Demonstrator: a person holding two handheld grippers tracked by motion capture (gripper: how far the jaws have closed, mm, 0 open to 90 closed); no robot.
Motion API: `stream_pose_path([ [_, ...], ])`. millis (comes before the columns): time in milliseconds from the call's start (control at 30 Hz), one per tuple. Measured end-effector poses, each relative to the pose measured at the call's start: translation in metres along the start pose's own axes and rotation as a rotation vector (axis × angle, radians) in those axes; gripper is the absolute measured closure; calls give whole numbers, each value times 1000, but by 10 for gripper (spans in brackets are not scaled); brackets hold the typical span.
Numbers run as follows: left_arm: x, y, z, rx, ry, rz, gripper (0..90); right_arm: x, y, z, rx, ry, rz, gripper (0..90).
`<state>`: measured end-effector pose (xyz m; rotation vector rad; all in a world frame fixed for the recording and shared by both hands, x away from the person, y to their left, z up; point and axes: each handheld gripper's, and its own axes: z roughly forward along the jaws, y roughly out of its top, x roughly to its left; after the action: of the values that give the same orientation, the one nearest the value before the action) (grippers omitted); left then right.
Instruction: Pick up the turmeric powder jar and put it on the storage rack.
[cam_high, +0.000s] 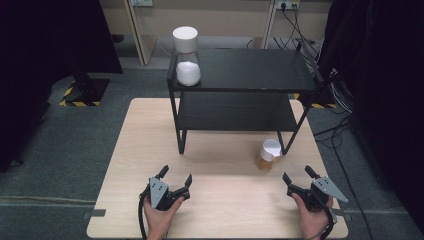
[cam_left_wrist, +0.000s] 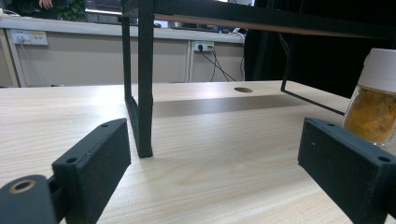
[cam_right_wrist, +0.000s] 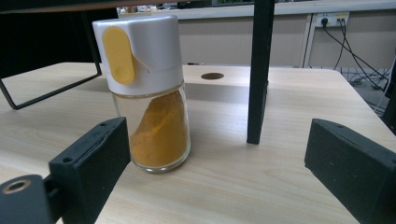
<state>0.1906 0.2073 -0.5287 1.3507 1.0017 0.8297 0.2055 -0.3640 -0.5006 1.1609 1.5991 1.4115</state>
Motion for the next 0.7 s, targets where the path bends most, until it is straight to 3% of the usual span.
stream_pose_path([
  [333,1,0,0,1,-7,3,88,7,3,2,-29,29,-25,57],
  [700,1,0,0,-1,-6,4,88,18,8,21,-32,75,-35,55],
])
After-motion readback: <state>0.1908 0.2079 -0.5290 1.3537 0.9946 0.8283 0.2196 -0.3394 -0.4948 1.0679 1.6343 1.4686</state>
